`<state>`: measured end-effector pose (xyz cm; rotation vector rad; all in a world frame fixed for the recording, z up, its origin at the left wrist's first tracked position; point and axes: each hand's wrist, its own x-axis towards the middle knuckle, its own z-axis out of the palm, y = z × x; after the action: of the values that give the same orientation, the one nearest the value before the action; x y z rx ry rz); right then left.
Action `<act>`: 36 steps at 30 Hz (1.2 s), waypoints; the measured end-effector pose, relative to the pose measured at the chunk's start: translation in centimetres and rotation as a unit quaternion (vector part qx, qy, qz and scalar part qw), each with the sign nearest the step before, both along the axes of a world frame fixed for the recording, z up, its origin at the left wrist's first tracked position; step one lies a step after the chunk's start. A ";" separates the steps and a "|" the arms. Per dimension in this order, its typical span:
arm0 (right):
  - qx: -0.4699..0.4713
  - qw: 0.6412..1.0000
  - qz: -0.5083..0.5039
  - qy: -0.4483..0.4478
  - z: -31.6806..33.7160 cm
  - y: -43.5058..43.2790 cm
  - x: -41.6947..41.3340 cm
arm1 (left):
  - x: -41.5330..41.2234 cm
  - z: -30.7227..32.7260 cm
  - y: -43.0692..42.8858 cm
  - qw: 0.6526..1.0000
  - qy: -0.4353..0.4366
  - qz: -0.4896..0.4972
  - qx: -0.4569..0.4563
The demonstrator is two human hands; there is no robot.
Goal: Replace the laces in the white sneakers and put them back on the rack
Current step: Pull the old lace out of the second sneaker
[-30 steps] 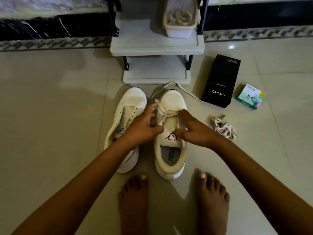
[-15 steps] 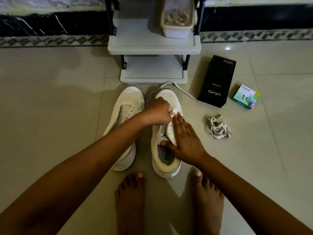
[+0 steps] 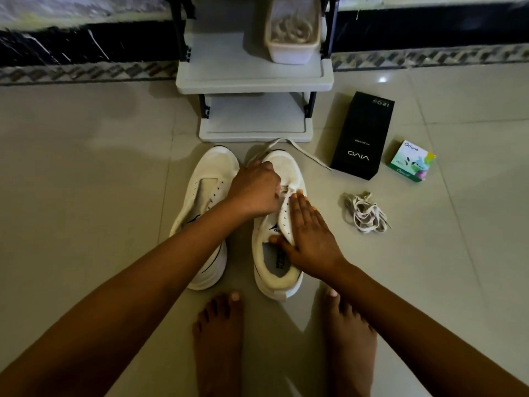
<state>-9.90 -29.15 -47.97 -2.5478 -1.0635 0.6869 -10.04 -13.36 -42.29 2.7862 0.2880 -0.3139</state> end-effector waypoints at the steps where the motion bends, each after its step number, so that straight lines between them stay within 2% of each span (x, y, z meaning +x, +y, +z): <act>1: 0.000 1.000 0.000 0.000 0.0 0.0 0.0 | 0.0 0.2 0.0 0.998 0.008 0.009 -0.059; 3: -0.002 1.000 0.004 -0.001 0.1 0.0 0.0 | -0.3 0.9 -0.3 0.984 0.015 0.027 -0.177; 6: 0.013 1.000 0.002 0.003 0.2 0.0 -0.1 | -1.0 1.3 -1.1 0.978 -0.015 0.034 -0.207; 11: 0.011 1.000 -0.002 0.011 0.0 0.1 -0.1 | -1.2 -0.1 -0.3 0.999 0.024 0.017 -0.038; 17: 0.009 1.000 -0.002 0.008 -0.1 0.0 -0.1 | -0.7 -0.5 -0.6 0.999 0.007 0.041 0.015; 19: 0.006 1.000 -0.004 0.006 -0.1 0.0 0.0 | -0.6 0.0 -0.2 0.996 0.004 0.044 -0.074; 21: 0.004 1.000 -0.001 0.003 -0.3 0.0 0.0 | -0.8 1.5 -0.2 0.964 0.014 0.069 -0.255; 23: 0.008 1.000 -0.002 0.009 -0.6 0.1 0.0 | -1.1 2.6 -0.5 0.937 -0.005 0.087 -0.339; 25: 0.012 1.000 -0.007 0.014 -0.6 0.2 0.0 | -1.2 2.0 -0.4 0.946 -0.017 0.082 -0.313; 29: 0.038 0.999 -0.014 0.025 0.1 0.1 -0.1 | -1.3 -0.3 0.3 0.990 0.027 0.038 -0.135; 34: 0.024 0.999 -0.014 0.023 0.0 0.2 -0.1 | -0.8 -1.1 0.5 0.993 -0.023 0.058 -0.097; 36: 0.023 0.999 -0.015 0.025 -0.1 0.2 -0.1 | -0.7 -0.8 0.7 0.991 -0.025 0.049 -0.118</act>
<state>-9.97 -28.96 -48.06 -2.4891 -1.0114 0.7074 -10.72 -12.65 -43.07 2.5338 0.3516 -0.2380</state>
